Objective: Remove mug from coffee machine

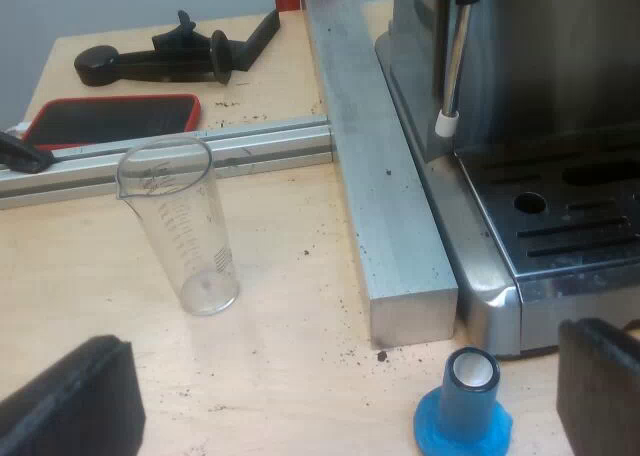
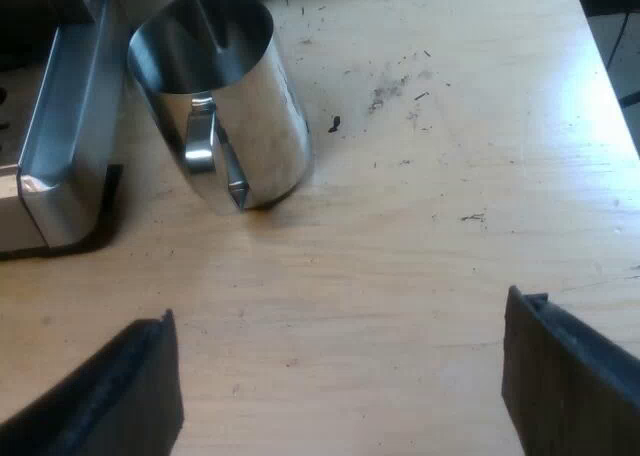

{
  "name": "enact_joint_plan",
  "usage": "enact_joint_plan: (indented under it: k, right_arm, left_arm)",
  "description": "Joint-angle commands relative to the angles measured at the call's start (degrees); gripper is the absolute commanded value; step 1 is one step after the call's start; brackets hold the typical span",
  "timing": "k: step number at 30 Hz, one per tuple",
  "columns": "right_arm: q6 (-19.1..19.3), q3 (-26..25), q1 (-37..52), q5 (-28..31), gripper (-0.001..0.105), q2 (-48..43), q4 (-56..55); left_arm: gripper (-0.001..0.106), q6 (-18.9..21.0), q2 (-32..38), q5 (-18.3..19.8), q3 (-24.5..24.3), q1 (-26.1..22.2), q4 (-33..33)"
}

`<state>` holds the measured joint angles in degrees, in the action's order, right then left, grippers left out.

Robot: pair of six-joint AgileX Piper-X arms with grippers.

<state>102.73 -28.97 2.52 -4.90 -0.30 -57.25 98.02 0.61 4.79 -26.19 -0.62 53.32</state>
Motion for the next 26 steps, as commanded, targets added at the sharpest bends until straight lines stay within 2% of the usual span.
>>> enact_joint_plan:
  k: [1, 4, 26]
  right_arm:
    - [-0.11, -0.25, 0.01, -0.40, 0.069, -2.73, 0.04]
    - [-0.11, -0.25, 0.01, -0.40, 0.069, -2.73, 0.04]
    - [-0.11, -0.25, 0.01, -0.29, 0.069, -2.73, 0.04]
  left_arm:
    - [0.085, -0.39, 8.04, 1.41, -0.15, -0.05, -0.99]
    - [0.085, -0.67, 8.04, 2.31, -0.15, -0.05, -0.99]
    - [0.085, -0.95, 8.04, 2.30, -0.15, -0.05, -0.99]
